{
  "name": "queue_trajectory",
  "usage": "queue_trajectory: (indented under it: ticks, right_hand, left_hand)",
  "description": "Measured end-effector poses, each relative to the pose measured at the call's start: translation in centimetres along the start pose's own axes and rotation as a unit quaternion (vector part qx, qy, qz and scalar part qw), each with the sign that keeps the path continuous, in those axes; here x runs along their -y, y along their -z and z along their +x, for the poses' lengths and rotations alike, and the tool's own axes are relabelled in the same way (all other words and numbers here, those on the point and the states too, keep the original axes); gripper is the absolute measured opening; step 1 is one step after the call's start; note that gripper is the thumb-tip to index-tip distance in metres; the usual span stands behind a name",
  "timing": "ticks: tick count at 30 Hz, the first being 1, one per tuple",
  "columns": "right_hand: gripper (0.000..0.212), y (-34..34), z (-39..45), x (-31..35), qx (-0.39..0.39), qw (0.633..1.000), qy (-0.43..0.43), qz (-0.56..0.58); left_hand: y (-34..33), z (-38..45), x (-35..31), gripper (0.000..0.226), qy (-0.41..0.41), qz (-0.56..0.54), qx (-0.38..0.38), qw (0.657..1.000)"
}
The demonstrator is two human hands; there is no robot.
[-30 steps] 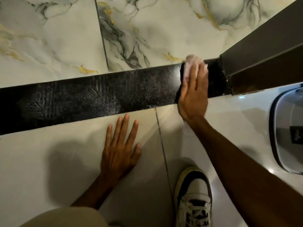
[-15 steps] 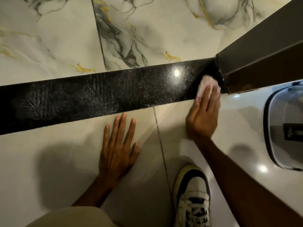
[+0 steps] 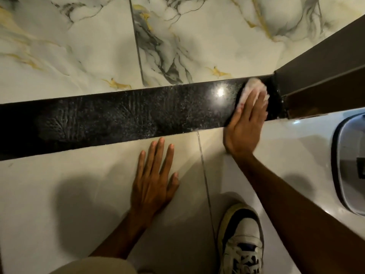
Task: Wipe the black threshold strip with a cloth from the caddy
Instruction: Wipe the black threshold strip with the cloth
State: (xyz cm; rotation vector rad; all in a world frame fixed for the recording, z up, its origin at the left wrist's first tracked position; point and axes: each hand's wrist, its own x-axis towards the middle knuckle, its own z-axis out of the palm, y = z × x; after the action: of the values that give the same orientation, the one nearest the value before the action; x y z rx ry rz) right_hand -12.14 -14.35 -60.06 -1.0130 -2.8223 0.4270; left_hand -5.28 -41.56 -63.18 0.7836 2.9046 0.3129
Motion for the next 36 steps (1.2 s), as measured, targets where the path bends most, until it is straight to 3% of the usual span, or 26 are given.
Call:
queue_trajectory:
  ticks: [2, 6, 8, 10, 12, 15, 17, 21, 24, 26, 28, 32, 34, 36]
  right_hand:
    - [0.063, -2.0, 1.2, 4.0, -0.003, 1.0, 0.012, -0.002]
    - [0.063, -3.3, -3.6, 7.7, 0.093, 0.963, 0.251, 0.023]
    - [0.062, -2.2, -7.5, 5.5, 0.117, 0.945, 0.304, 0.027]
    - [0.064, -0.7, -9.6, 2.2, 0.096, 0.956, 0.276, -0.01]
    - [0.063, 0.2, -8.8, 0.4, 0.072, 0.981, 0.18, -0.028]
    - [0.063, -0.5, -4.0, 2.3, 0.03, 0.998, 0.054, -0.022]
    - [0.064, -2.4, -1.6, 6.0, 0.013, 0.995, 0.079, -0.058]
    - [0.063, -4.9, -5.1, 13.0, 0.085, 0.954, 0.288, 0.015]
    - [0.063, -3.3, -10.6, 10.0, 0.147, 0.918, 0.365, 0.047]
    - [0.063, -2.2, -11.8, 5.8, 0.112, 0.935, 0.336, 0.01]
    - [0.063, -1.5, -10.7, 3.6, 0.071, 0.968, 0.239, -0.037]
    - [0.062, -3.2, -6.5, 8.7, -0.02, 0.998, 0.056, -0.025]
    - [0.065, -4.8, -5.4, 13.2, -0.003, 0.997, 0.072, -0.006]
    - [0.066, -5.8, -6.3, 16.3, 0.056, 0.982, 0.18, 0.006]
  left_hand:
    - [-0.2, -0.3, 0.1, 0.076, 0.013, -0.002, -0.008, 1.0]
    - [-0.1, -2.5, 1.3, 0.074, 0.016, 0.011, 0.006, 1.0]
    - [0.5, -4.2, 2.7, 0.073, 0.018, 0.005, 0.01, 1.0]
    - [1.0, -5.6, 4.1, 0.073, 0.035, 0.009, 0.007, 0.999]
    - [1.2, -6.2, 4.8, 0.076, 0.065, 0.017, 0.003, 0.998]
    - [1.0, -6.1, 4.6, 0.079, 0.089, 0.007, -0.005, 0.996]
    - [0.7, -6.2, 4.6, 0.08, 0.091, 0.004, -0.011, 0.996]
    - [0.8, -6.2, 4.7, 0.079, 0.094, 0.017, -0.01, 0.995]
    - [1.6, -6.9, 5.9, 0.077, 0.067, 0.019, -0.003, 0.998]
    - [2.0, -7.7, 7.3, 0.076, 0.071, 0.02, -0.003, 0.997]
    - [2.2, -8.1, 8.2, 0.075, 0.096, 0.021, -0.007, 0.995]
    - [1.9, -8.1, 8.2, 0.074, 0.113, 0.012, -0.01, 0.993]
    - [1.8, -8.2, 8.3, 0.075, 0.113, 0.014, -0.007, 0.993]
    - [1.9, -8.3, 8.5, 0.075, 0.112, 0.019, -0.003, 0.993]
